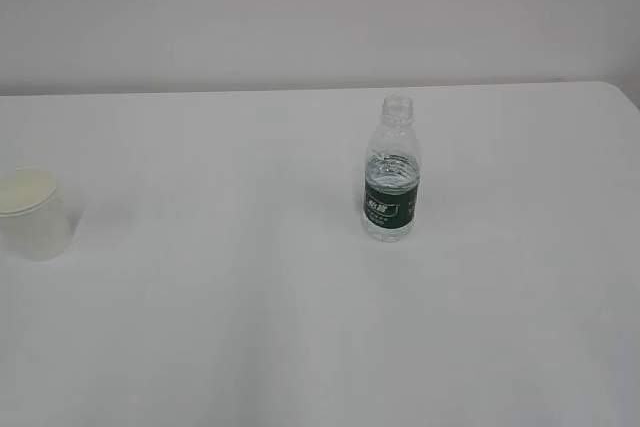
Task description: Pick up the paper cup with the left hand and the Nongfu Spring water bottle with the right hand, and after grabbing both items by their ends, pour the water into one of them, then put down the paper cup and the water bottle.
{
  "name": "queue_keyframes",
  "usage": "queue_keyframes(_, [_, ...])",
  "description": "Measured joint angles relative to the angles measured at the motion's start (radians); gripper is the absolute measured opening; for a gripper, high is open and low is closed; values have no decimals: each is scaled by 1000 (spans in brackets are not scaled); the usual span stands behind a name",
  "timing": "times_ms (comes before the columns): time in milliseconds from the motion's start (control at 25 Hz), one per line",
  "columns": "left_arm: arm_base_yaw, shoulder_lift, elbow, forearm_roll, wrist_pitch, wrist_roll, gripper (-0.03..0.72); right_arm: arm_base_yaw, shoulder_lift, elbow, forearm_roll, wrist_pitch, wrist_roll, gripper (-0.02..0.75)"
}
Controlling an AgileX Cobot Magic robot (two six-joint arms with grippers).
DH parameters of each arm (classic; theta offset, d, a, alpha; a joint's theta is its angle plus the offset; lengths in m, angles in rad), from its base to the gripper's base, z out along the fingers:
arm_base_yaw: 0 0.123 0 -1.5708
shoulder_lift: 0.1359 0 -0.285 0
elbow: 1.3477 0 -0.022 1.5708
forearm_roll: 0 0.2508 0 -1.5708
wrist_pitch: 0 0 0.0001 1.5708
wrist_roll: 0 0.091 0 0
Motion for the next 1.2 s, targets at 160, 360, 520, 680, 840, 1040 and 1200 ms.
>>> queue_keyframes(160, [0, 0, 0, 0, 0, 0, 587, 0, 0, 0, 0, 0, 0, 533])
queue_keyframes(360, [0, 0, 0, 0, 0, 0, 587, 0, 0, 0, 0, 0, 0, 533])
queue_keyframes(520, [0, 0, 0, 0, 0, 0, 587, 0, 0, 0, -2, -8, 0, 533])
queue_keyframes(680, [0, 0, -14, 15, -3, 0, 587, 0, 0, -18, -4, -64, 0, 533])
queue_keyframes(840, [0, 2, -27, 18, -10, 0, 587, 0, 0, -22, -4, -139, 0, 533])
queue_keyframes(1040, [0, 59, -27, 18, -15, 0, 587, 0, 0, -22, -4, -209, -5, 533])
queue_keyframes(1200, [0, 140, -27, 18, -96, 0, 587, 0, 42, -22, -10, -259, -15, 533])
